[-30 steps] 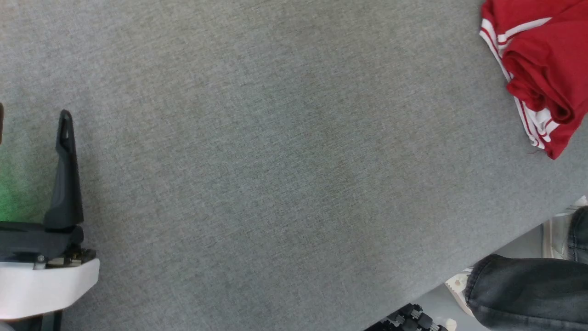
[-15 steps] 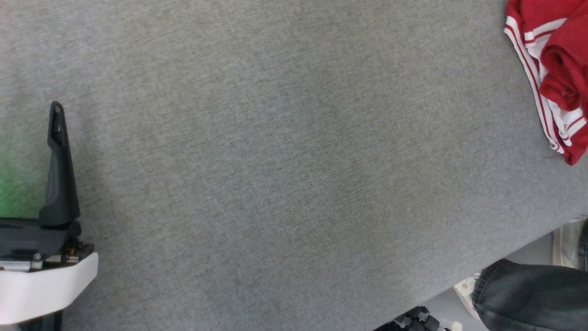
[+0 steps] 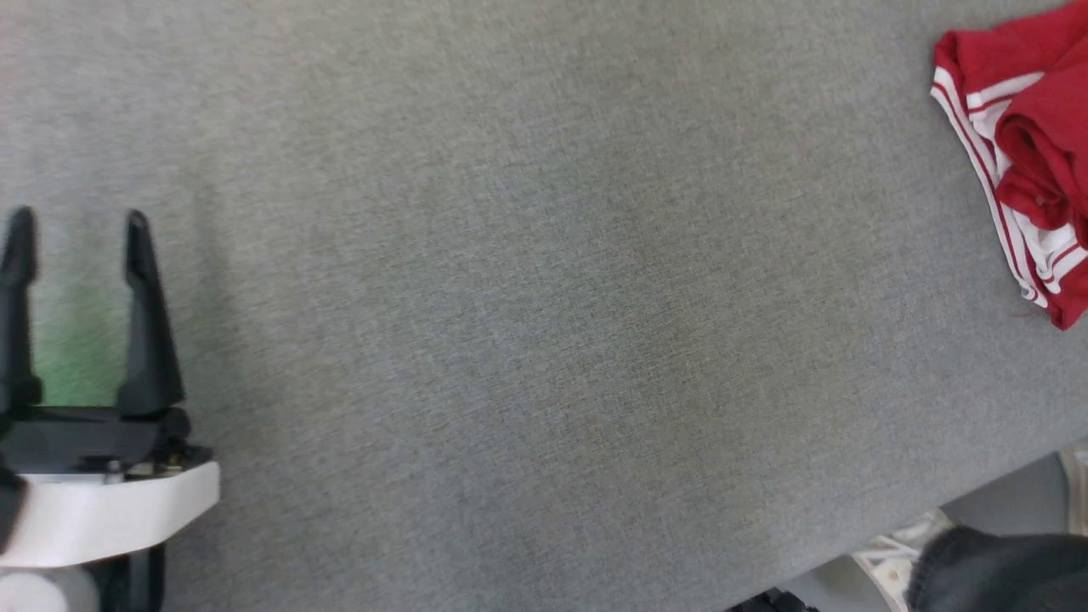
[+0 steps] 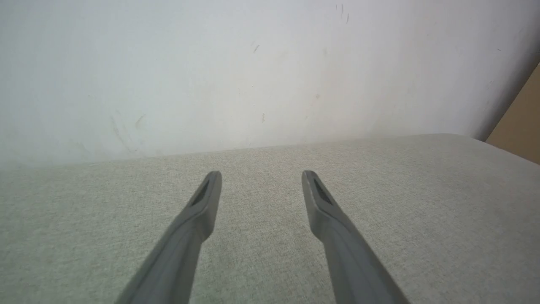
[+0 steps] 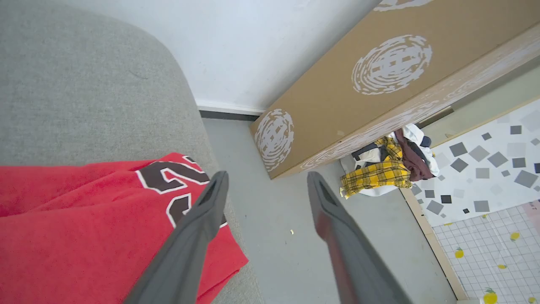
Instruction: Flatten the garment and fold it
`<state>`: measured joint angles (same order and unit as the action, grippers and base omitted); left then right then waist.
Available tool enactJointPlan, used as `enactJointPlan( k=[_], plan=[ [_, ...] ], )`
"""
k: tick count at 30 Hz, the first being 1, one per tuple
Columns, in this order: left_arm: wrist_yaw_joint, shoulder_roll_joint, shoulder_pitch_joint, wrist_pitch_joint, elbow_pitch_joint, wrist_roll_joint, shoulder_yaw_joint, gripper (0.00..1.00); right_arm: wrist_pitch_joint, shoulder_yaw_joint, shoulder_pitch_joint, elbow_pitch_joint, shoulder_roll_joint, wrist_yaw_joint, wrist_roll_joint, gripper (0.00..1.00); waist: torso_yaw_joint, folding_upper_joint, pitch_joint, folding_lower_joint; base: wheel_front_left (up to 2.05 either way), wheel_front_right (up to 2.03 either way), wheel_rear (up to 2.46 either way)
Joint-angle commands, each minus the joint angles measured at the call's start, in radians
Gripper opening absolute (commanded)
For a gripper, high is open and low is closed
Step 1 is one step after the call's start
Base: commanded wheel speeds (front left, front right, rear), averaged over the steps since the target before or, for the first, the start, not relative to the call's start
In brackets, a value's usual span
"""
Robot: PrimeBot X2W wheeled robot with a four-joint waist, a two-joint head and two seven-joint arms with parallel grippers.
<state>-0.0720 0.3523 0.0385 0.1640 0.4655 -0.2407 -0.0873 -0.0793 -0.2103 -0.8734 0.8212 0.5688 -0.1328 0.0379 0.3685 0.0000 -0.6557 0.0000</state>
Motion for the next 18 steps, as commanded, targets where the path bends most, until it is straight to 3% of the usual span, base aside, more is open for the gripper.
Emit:
enactJointPlan(
  k=[1,9,18],
  plan=[
    [-0.002,-0.008,0.000,0.001,-0.026,-0.004,0.014,1.00,-0.030,-0.024,0.025,-0.011,-0.004,0.002,-0.019,1.00,-0.046,0.0000,0.072,0.0000,0.00,0.00,0.00],
    [-0.001,-0.049,-0.017,-0.001,-0.089,-0.038,0.055,1.00,-0.078,-0.022,0.131,-0.089,-0.033,0.002,-0.052,1.00,-0.101,0.0000,0.186,0.0000,0.00,0.00,0.00],
    [0.003,-0.092,-0.048,0.058,-0.157,-0.035,0.101,1.00,-0.087,0.020,0.301,-0.337,-0.138,0.002,-0.103,1.00,-0.169,0.0000,0.328,0.0000,0.00,0.00,0.00]
  ],
)
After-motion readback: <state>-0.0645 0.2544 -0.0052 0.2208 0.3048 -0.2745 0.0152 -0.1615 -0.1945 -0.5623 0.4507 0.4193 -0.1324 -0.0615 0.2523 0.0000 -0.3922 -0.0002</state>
